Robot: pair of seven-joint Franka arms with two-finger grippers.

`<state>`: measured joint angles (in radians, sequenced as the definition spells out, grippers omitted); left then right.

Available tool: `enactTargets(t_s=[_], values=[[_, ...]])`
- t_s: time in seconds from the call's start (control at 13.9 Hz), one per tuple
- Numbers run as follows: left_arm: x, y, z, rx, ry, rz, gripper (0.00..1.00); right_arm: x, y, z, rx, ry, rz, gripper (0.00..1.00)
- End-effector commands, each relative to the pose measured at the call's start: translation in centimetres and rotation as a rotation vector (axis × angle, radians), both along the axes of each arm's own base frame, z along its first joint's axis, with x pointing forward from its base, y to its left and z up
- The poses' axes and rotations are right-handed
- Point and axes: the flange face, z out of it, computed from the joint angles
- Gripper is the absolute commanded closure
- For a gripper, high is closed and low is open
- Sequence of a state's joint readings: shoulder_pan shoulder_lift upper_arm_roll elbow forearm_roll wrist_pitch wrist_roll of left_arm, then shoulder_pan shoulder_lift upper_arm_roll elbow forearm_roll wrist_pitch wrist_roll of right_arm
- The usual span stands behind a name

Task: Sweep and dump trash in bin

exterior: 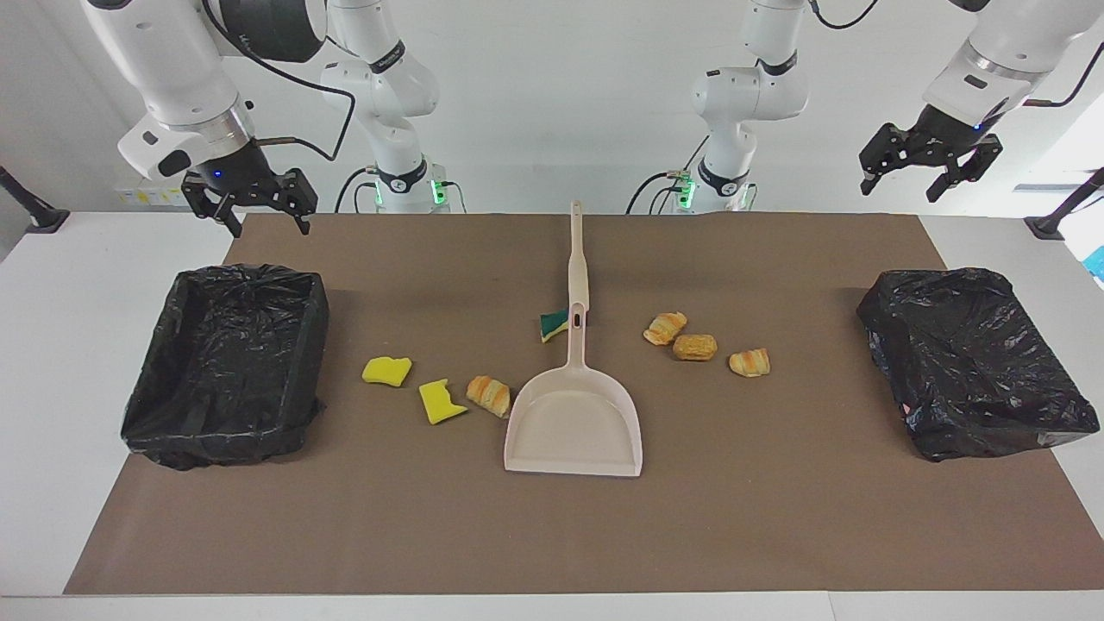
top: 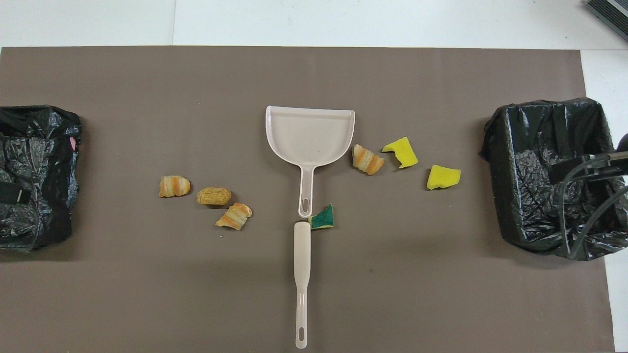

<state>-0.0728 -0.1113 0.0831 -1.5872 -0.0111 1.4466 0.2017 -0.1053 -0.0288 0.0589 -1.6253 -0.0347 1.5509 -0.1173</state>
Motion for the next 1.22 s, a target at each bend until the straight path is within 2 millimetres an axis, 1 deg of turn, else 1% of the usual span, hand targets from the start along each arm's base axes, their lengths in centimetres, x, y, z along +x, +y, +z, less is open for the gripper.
enactTargets(t_s=[0.0, 1.15], values=[[-0.58, -0.52, -0.03, 0.012, -0.017, -0.005, 0.0, -0.86, 0.46, 0.07, -0.008, 0.005, -0.01, 0.0], [-0.65, -0.59, 0.01, 0.011, -0.02, -0.007, 0.0, -0.69, 0.72, 0.05, -0.006, -0.008, -0.003, 0.0]])
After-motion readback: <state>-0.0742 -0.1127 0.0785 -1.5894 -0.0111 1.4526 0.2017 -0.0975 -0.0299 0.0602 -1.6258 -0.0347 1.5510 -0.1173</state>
